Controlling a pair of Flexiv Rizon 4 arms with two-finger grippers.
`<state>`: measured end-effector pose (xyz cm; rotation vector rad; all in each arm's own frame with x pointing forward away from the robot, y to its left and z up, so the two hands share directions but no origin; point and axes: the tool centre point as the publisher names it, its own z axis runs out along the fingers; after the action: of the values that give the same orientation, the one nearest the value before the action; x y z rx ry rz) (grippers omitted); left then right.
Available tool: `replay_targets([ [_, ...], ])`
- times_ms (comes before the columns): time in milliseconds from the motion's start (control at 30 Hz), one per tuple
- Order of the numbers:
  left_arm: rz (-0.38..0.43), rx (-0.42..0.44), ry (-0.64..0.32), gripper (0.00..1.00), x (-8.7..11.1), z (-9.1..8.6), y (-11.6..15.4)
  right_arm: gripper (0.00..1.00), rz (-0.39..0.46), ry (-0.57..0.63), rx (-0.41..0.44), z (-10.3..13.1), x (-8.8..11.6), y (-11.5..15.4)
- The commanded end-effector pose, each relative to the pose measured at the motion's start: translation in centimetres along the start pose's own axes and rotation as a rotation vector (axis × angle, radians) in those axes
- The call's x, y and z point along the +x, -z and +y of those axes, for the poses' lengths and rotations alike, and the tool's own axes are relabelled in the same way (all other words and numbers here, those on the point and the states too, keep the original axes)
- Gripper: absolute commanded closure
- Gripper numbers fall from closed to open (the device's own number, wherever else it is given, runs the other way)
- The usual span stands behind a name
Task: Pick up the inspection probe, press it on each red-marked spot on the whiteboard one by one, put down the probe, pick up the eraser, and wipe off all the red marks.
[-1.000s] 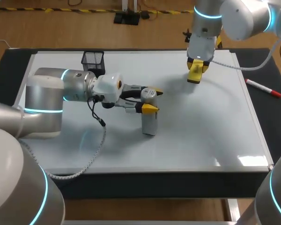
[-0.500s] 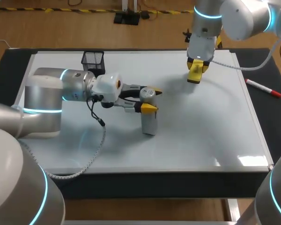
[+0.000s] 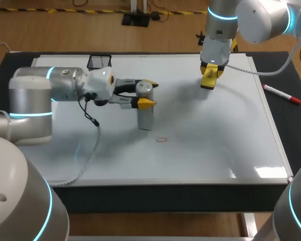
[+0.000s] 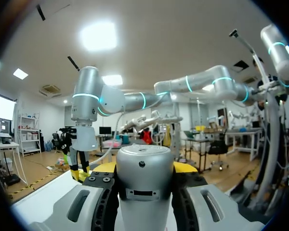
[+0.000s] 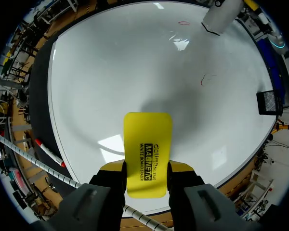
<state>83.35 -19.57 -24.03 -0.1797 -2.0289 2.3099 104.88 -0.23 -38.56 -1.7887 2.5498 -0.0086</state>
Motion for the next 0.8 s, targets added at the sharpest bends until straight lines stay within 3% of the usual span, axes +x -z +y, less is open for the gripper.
replay_targets([
  [33,-0.08,-0.017,-0.011,1.0,0.8,-1.7,3.3,1.0,0.004,0.002,0.001,-0.1,0.0,0.1],
  [500,-0.31,-0.011,-0.03,1.0,-0.1,-2.8,12.1,1.0,0.004,0.002,0.001,-0.1,0.0,0.1],
  [800,-0.422,-0.028,-0.05,1.0,-0.4,-3.7,16.2,1.0,0.004,0.002,0.001,-0.1,0.0,0.1],
])
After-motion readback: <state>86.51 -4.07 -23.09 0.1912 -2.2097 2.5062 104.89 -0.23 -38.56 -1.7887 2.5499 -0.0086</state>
